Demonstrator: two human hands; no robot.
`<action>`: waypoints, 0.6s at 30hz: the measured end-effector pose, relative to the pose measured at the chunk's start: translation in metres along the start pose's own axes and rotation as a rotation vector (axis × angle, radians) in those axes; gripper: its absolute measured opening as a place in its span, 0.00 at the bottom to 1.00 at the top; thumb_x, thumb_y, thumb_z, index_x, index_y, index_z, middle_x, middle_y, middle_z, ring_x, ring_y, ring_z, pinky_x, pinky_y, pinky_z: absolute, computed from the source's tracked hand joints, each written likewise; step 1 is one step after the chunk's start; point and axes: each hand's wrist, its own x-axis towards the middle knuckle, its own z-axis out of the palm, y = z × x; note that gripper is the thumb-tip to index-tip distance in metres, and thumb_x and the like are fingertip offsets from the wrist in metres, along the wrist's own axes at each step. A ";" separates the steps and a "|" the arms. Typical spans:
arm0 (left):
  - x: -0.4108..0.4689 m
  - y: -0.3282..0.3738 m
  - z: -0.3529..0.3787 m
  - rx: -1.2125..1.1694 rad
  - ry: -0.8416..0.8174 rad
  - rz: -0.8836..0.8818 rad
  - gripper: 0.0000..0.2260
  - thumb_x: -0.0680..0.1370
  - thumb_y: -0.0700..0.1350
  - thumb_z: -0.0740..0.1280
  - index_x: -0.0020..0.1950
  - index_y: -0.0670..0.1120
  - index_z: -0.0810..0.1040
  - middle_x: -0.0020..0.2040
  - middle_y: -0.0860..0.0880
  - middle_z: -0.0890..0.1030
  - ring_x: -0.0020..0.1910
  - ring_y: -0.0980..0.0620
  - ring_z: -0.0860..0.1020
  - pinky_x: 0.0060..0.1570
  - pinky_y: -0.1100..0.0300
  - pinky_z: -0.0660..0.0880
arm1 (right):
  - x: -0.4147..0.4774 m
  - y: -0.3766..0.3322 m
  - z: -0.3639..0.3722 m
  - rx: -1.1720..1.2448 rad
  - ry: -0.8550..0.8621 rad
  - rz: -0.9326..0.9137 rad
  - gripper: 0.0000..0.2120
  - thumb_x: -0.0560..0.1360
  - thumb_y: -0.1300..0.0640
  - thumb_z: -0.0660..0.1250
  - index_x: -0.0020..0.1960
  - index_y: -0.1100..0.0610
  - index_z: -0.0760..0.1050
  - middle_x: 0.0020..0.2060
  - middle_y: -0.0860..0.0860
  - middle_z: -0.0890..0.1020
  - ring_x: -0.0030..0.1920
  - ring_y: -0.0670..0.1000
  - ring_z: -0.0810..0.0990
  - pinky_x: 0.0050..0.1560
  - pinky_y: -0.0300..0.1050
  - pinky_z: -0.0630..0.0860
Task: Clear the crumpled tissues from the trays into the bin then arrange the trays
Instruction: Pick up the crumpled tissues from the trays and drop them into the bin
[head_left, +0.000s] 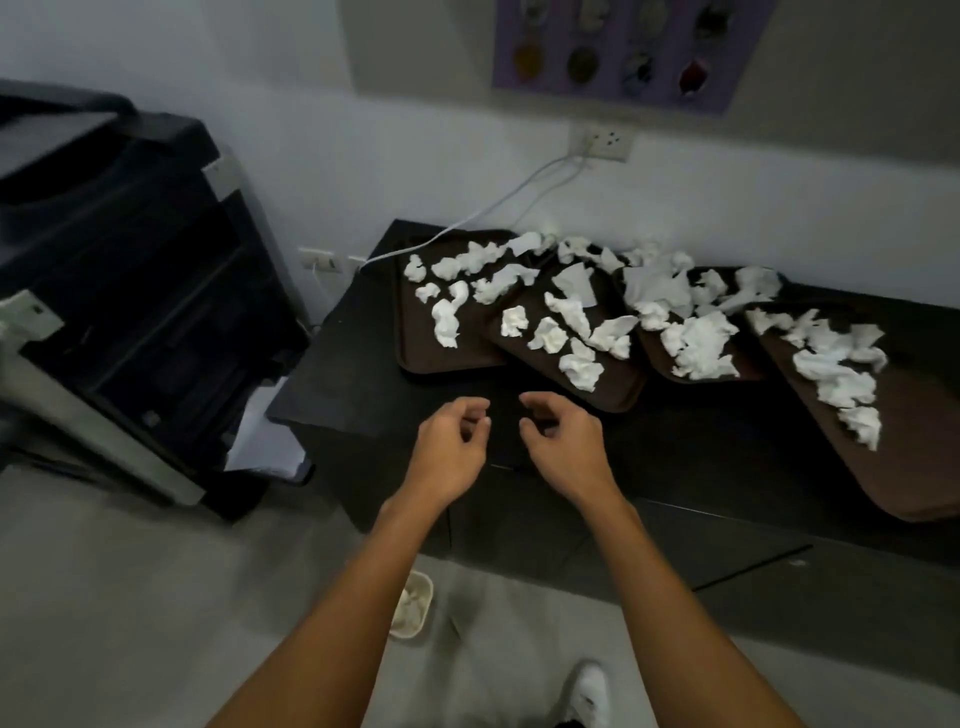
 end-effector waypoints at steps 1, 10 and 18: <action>0.006 0.011 0.007 0.000 -0.009 0.025 0.11 0.81 0.45 0.68 0.64 0.50 0.80 0.54 0.55 0.82 0.52 0.60 0.80 0.53 0.66 0.77 | 0.003 0.001 -0.014 -0.002 0.028 -0.002 0.15 0.76 0.57 0.72 0.63 0.51 0.81 0.56 0.44 0.84 0.57 0.41 0.80 0.59 0.41 0.79; 0.048 0.099 0.095 -0.032 -0.120 0.138 0.10 0.81 0.46 0.68 0.63 0.50 0.81 0.53 0.54 0.83 0.51 0.61 0.80 0.53 0.65 0.78 | 0.025 0.043 -0.130 0.005 0.193 0.056 0.14 0.76 0.57 0.72 0.62 0.50 0.82 0.52 0.44 0.84 0.53 0.40 0.81 0.54 0.35 0.78; 0.076 0.166 0.197 -0.031 -0.232 0.190 0.12 0.81 0.46 0.68 0.64 0.49 0.80 0.54 0.55 0.82 0.52 0.61 0.80 0.55 0.65 0.77 | 0.047 0.108 -0.224 -0.040 0.289 0.115 0.14 0.76 0.57 0.72 0.61 0.51 0.82 0.54 0.43 0.84 0.55 0.42 0.80 0.56 0.40 0.79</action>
